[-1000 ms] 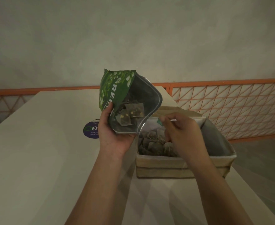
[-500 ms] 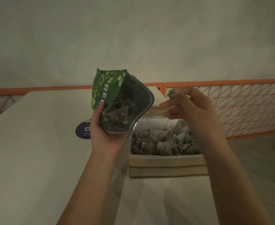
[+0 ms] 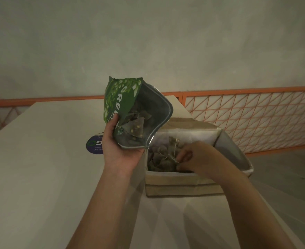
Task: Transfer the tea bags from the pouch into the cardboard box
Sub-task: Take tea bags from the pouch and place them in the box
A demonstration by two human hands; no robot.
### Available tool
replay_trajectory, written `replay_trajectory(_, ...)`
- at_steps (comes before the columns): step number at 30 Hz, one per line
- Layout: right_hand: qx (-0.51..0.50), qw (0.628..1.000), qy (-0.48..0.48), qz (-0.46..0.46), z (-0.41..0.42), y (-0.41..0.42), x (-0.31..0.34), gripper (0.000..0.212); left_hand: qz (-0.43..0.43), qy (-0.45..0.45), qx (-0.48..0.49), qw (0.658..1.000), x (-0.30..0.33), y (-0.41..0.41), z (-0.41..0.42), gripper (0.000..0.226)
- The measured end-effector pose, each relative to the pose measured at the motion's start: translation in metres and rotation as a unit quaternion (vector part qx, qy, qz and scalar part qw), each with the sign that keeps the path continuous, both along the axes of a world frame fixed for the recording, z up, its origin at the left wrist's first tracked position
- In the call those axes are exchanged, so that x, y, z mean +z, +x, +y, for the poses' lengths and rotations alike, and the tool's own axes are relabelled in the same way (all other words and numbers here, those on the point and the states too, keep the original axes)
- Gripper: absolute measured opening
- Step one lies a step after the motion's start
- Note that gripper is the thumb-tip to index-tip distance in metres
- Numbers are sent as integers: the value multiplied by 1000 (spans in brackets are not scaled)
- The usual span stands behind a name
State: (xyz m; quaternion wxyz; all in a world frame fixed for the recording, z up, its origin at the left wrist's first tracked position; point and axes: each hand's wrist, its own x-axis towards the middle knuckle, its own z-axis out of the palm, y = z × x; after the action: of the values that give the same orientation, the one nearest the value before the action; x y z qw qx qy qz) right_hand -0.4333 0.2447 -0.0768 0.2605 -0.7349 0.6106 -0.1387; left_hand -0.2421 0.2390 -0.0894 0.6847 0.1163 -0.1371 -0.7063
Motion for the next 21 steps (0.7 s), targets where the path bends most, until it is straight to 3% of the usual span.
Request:
replay_trajectory(3,-36,996,-62,-49,-1,-3,3,28,-2,4,3,1000,0,0,0,46)
replay_trajectory(7,-27,983,-165,-77,5,0,9,10,1,3,4,1000,-2,1,-2,45)
replay_trajectory(12,-2,916,-369,-158,9,41,22,15,-21,-7,13,1000,-5,2,-3,47)
replay_trajectory(16,24,896,-442,-1,-8,80,24,21,-37,6,25,999,-6,3,-2,47)
replay_trajectory(19,6,886,-442,139,-17,97,20,34,-35,25,30,999,-8,5,-4,47)
replay_trajectory(21,0,884,-432,176,-20,101,14,37,-30,22,30,999,-8,5,-5,53)
